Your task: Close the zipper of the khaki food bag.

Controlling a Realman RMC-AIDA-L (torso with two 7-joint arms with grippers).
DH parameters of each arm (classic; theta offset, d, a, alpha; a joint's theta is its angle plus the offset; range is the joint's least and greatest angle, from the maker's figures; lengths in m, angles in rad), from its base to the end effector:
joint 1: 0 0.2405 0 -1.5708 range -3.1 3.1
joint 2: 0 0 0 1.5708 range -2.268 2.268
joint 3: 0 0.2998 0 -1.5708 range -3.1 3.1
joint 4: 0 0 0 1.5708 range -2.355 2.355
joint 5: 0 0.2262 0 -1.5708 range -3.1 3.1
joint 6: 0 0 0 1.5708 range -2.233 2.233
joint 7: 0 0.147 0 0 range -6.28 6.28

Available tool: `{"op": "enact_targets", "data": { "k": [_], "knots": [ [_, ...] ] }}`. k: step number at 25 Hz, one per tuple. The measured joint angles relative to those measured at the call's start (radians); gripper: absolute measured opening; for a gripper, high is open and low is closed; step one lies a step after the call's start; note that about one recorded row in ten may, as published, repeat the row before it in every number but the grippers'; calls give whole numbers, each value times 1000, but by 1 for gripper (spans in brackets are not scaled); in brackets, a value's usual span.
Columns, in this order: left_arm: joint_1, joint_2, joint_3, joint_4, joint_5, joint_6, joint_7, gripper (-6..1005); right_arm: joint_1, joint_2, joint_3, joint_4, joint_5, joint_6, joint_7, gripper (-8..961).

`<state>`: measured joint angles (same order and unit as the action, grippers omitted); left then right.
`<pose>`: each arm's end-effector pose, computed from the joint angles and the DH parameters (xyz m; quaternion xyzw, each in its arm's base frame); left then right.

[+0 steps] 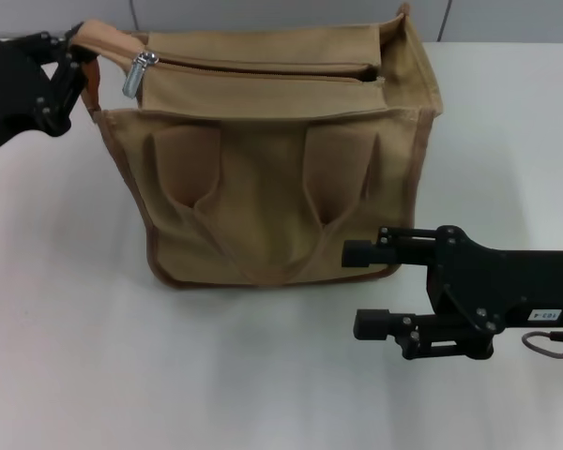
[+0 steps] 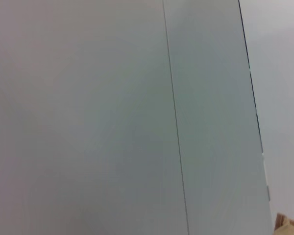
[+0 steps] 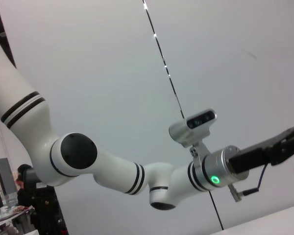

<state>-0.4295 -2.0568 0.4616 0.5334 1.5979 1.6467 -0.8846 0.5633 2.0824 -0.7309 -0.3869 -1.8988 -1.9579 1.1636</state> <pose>-0.3298 0.3472 0.0392 -0.8385 -0.0748 -0.3984 0.3641 0.2618 0.2976 -0.0513 0.9036 -0.1283 -0.4020 0.0733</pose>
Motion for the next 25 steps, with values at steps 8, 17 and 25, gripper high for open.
{"op": "enact_targets", "data": {
  "k": [8, 17, 25],
  "knots": [
    [-35, 6, 65, 127, 19, -12, -327, 23, 0, 1, -5, 0, 1, 23, 10, 687],
    [-43, -1, 214, 269, 64, -47, -583, 23, -2, 1, -7, 0, -4, 36, 11, 684],
    [-69, -8, 223, 277, 66, -160, -700, 24, -2, 1, -9, 0, -5, 36, 11, 682]
  ]
}}
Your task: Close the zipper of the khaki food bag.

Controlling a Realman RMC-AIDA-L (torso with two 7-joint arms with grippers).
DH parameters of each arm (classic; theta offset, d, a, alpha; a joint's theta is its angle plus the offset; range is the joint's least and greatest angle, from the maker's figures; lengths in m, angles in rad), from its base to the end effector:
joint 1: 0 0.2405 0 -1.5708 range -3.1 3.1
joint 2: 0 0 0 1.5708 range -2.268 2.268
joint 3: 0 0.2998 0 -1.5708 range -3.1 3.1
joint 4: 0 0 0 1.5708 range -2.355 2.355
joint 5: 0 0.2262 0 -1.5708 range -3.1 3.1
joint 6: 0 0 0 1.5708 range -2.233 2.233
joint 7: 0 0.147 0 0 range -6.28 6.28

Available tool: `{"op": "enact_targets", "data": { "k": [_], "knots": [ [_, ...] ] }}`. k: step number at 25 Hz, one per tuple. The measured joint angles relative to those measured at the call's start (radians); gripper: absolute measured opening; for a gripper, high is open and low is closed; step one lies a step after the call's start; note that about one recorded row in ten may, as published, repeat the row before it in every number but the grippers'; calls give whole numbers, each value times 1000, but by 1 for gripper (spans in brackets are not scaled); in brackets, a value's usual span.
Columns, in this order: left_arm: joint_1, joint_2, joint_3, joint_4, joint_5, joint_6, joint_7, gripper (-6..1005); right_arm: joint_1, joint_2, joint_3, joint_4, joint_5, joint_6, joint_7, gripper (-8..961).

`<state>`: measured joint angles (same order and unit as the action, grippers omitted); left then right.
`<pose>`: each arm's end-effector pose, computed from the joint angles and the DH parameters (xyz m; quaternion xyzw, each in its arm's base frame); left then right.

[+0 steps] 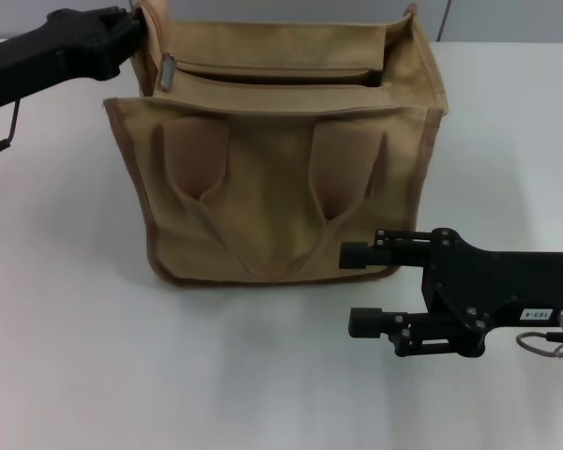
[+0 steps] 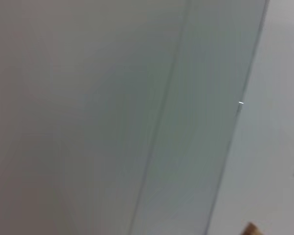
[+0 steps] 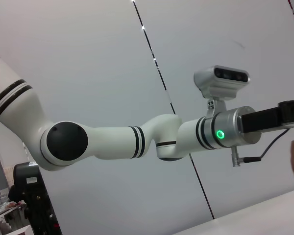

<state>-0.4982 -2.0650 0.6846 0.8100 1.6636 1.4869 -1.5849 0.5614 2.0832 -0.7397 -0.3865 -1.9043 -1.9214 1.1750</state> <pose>-0.2776 0.3972 0.0459 -0.8627 -0.2499 -0.3750 0.2294 0.2648 0.2998 -0.0556 0.9081 -0.1405 -0.3888 0.0664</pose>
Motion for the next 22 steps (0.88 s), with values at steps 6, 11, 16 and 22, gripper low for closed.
{"op": "enact_targets", "data": {
  "k": [6, 11, 16, 22],
  "knots": [
    [14, 4, -12, 5, -5, -31, -66, 24, 1, 0, -1, 0, -1, 0, 3, 680],
    [17, 10, -4, 27, 32, -57, -155, 24, 2, 0, -1, 0, -1, 0, 12, 679],
    [16, 3, -5, 72, 88, -58, -223, 24, 6, 0, -1, 0, -1, -1, 19, 678],
    [45, 2, -35, 45, -17, 78, -66, 24, 6, 0, -1, 0, -1, -1, 22, 676]
  ]
}}
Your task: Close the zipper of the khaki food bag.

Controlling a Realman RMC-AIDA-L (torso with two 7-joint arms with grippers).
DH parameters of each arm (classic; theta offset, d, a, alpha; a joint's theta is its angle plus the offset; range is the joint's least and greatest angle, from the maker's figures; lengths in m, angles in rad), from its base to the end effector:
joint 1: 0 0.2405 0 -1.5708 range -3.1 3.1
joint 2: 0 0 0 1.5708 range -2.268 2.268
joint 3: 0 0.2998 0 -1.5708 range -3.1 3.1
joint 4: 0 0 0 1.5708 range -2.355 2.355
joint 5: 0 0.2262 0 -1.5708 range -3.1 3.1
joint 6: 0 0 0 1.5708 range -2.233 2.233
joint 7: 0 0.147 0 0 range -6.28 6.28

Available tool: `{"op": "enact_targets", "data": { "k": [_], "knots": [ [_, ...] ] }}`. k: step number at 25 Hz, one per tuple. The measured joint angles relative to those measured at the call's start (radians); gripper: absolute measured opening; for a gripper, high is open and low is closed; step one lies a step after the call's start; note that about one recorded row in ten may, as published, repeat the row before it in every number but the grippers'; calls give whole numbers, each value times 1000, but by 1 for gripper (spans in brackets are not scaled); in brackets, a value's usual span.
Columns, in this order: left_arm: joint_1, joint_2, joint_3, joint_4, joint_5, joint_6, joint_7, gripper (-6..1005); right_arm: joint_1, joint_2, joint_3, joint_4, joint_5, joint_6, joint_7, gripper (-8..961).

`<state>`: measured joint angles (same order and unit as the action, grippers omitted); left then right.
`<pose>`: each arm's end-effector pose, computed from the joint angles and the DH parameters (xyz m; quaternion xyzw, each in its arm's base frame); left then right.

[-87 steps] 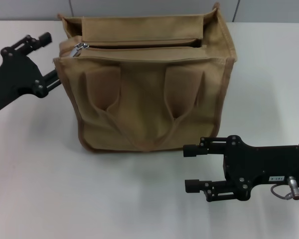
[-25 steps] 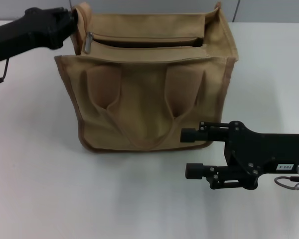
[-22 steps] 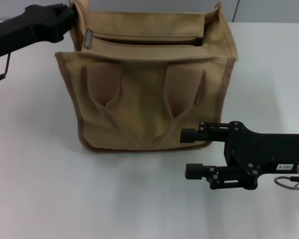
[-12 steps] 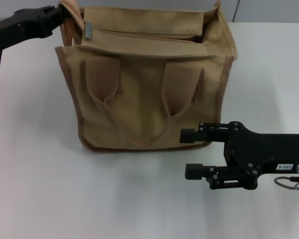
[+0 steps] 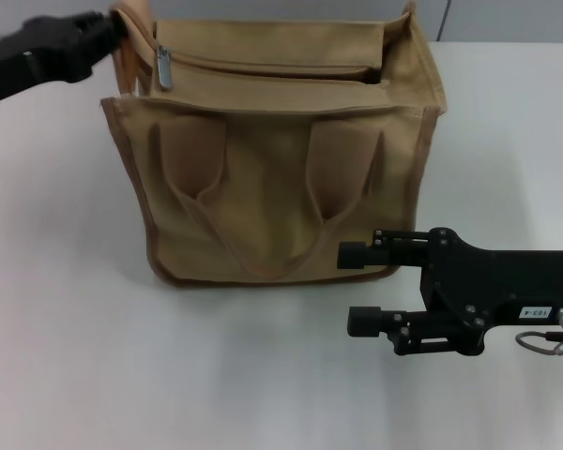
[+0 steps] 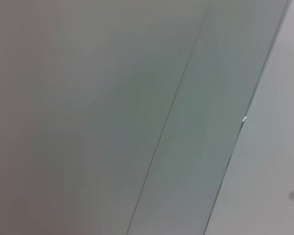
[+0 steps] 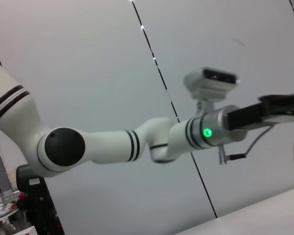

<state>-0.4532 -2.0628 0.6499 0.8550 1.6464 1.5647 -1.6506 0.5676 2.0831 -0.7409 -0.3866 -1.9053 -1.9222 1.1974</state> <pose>-0.2855 0.3793 0.0615 -0.8519 -0.2653 -0.3957 0.2175 0.2629 0.3011 -0.0557 0.9072 -0.1476 -0.3872 0.0729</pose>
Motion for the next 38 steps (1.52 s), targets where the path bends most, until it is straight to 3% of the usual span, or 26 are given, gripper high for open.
{"op": "enact_targets", "data": {
  "k": [4, 9, 18, 27, 33, 38],
  "knots": [
    [36, -3, -2, -80, -122, 35, 165, 24, 0, 0, 0, 0, 0, 0, 0, 675],
    [39, -2, -3, -100, -118, -84, 108, 24, 0, 0, 0, 0, 1, 0, 1, 674],
    [40, -4, 45, -107, -98, -27, 206, 24, 19, 0, 1, 13, 68, -34, 30, 671],
    [43, -4, 40, -115, -141, 26, 211, 23, 118, 0, 4, 25, 268, -22, 218, 669],
    [38, -4, 58, -165, -195, 58, 263, 24, 226, -3, -16, -19, 263, 143, 420, 667],
    [26, -4, 71, -172, -193, 51, 266, 24, 297, -2, -138, -51, 261, 315, 525, 666]
  ]
}}
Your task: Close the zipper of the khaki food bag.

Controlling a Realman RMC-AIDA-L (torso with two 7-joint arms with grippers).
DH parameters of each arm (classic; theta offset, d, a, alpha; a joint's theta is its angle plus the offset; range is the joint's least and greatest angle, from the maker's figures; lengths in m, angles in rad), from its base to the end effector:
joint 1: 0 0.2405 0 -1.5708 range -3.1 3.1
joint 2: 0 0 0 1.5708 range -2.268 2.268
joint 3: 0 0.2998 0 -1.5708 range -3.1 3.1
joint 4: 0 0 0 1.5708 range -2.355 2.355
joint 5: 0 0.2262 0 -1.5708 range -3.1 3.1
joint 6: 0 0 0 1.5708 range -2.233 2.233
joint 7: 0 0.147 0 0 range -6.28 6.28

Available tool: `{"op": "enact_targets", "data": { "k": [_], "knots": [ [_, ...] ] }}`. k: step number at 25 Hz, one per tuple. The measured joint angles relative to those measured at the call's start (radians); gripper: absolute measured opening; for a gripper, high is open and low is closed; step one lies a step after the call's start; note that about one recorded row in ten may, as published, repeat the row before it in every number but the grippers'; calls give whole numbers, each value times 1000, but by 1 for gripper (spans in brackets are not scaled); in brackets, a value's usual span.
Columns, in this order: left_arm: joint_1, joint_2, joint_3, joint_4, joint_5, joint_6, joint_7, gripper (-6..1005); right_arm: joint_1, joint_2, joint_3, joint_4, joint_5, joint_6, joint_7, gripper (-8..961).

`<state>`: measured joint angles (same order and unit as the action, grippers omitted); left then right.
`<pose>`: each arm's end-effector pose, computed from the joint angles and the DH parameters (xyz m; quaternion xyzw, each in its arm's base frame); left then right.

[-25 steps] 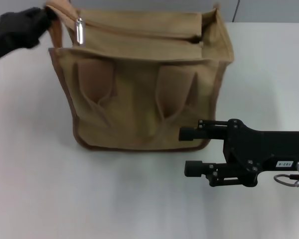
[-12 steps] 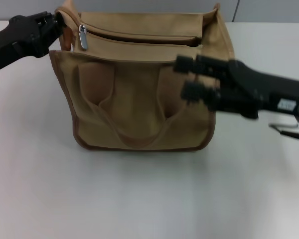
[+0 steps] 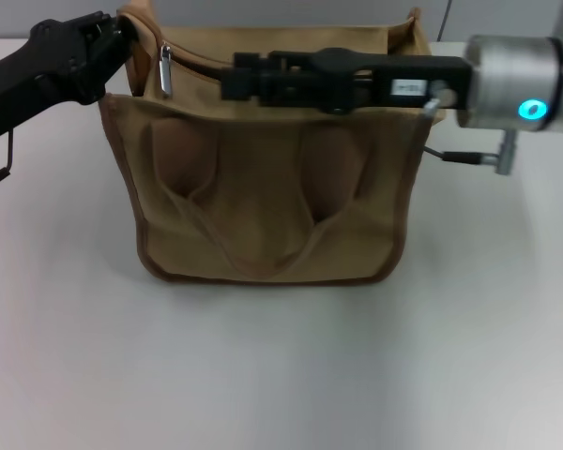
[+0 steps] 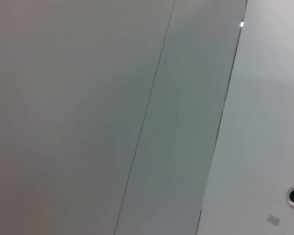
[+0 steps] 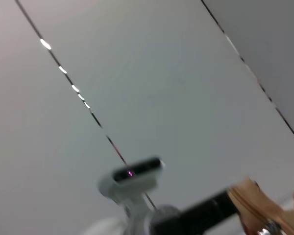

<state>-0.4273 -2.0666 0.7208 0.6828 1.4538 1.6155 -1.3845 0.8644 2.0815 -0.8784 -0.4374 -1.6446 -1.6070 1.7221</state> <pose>-0.2885 0.3619 0.0377 -0.8373 -0.2016 -0.4571 0.2223 0.1467 0.4153 -0.0578 0.8864 -0.2670 -0.3707 0.0743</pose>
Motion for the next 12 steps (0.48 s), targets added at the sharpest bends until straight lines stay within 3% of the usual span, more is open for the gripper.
{"op": "enact_targets", "data": {
  "k": [5, 12],
  "knots": [
    [-3, 0, 0, 0, -7, -2, 0, 23, 60, 4, -100, -9, 5, 110, 17, 664],
    [-7, 0, 7, 0, -7, 5, -1, 24, 95, 8, -161, -27, 9, 221, 32, 662]
  ]
}}
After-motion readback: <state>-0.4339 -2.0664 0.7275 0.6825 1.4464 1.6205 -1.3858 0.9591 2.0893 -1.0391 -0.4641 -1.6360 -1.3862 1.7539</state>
